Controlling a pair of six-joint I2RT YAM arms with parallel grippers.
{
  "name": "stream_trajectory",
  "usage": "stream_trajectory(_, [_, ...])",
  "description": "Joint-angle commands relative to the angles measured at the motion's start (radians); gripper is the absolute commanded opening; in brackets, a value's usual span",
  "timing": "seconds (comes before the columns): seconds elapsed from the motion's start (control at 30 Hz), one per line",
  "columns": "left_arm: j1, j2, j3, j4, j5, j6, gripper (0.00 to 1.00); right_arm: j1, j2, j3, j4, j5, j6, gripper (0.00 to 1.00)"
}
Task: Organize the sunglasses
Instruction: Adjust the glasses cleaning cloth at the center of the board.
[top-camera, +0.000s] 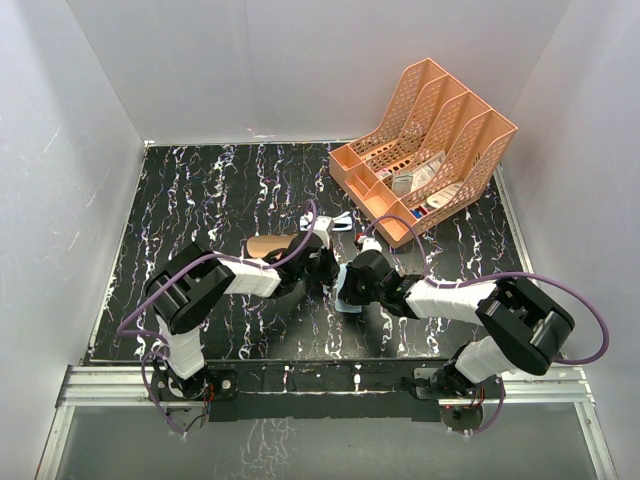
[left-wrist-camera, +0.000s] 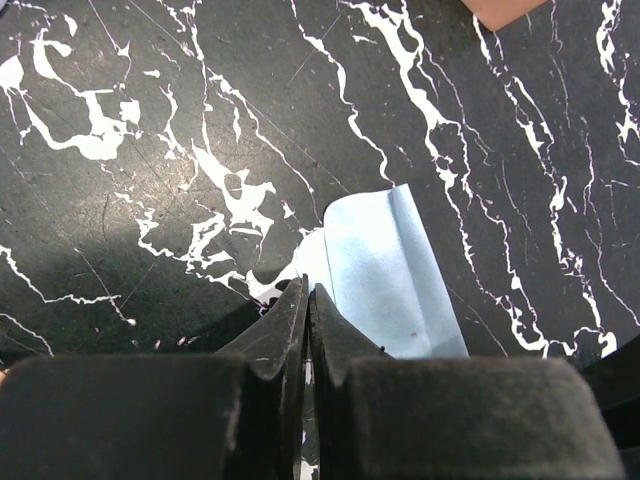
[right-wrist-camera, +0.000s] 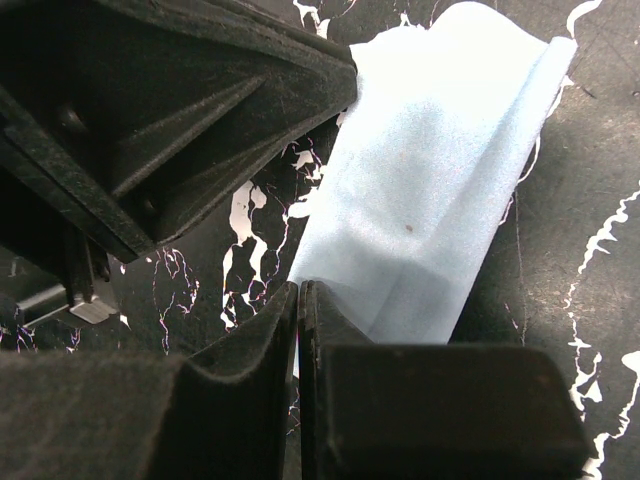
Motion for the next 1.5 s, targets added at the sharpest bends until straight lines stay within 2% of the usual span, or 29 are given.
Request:
stream_trajectory(0.0, [0.003, 0.012, 0.034, 0.012, 0.016, 0.017, 0.00, 0.008, -0.004, -0.013, -0.017, 0.009, -0.009, 0.04])
stream_trajectory(0.43, [0.003, 0.044, 0.073, -0.075, -0.015, 0.026, 0.00, 0.009, -0.008, -0.017, -0.018, 0.001, -0.005, 0.04])
stream_trajectory(1.47, [0.003, 0.055, 0.086, -0.095, -0.023, 0.024, 0.00, 0.067, -0.028, -0.096, 0.002, -0.021, 0.038, 0.04])
